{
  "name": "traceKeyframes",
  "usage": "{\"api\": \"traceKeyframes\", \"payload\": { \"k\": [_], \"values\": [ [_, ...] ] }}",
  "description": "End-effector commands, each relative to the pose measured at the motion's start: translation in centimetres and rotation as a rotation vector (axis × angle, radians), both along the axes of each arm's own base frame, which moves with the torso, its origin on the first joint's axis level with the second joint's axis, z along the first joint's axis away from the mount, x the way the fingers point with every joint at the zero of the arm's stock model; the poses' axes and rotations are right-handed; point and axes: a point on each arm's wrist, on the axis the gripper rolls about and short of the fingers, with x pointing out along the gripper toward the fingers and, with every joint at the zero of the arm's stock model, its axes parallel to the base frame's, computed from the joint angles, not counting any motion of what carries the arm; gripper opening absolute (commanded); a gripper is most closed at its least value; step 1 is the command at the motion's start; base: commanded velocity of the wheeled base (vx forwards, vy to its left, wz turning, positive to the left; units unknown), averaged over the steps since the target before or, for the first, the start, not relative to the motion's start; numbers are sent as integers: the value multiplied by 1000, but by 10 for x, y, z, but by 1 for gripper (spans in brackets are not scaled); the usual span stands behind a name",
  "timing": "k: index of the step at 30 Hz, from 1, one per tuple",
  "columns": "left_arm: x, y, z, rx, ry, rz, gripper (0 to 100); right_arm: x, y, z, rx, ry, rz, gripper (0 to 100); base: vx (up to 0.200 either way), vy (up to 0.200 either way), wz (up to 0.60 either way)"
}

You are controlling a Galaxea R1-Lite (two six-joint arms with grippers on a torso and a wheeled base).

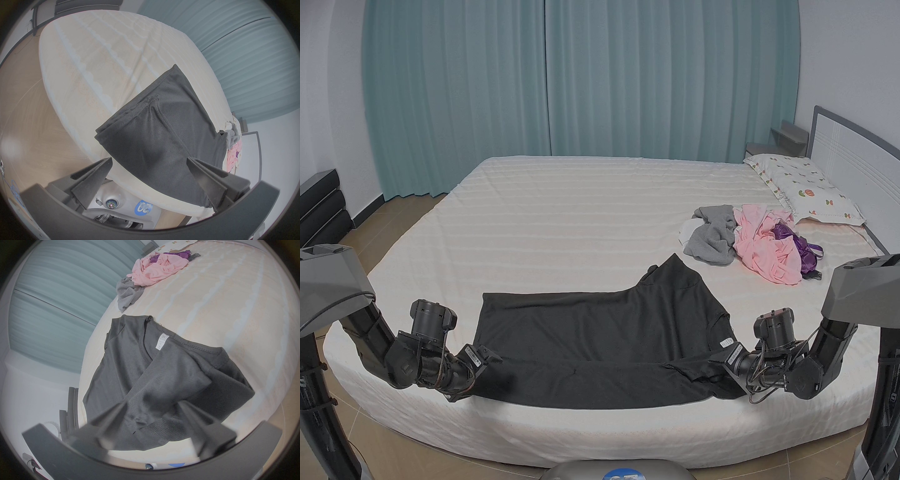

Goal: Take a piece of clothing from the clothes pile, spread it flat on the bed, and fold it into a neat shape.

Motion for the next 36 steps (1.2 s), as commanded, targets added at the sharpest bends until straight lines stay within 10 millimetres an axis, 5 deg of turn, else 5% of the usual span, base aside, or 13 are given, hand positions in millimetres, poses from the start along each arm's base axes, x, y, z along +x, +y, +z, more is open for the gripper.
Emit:
{"api": "traceKeyframes", "payload": {
  "k": [1,21,36],
  "values": [
    [0,0,-1,0,2,2,100,0,-1,-2,-3,6,-5,0,0,0,0],
    [0,0,-1,0,2,0,100,-16,-2,35,23,-67,10,0,0,0,0],
    [0,0,-1,1,2,3,100,-40,0,25,-56,-10,110,0,0,0,0]
  ]
}}
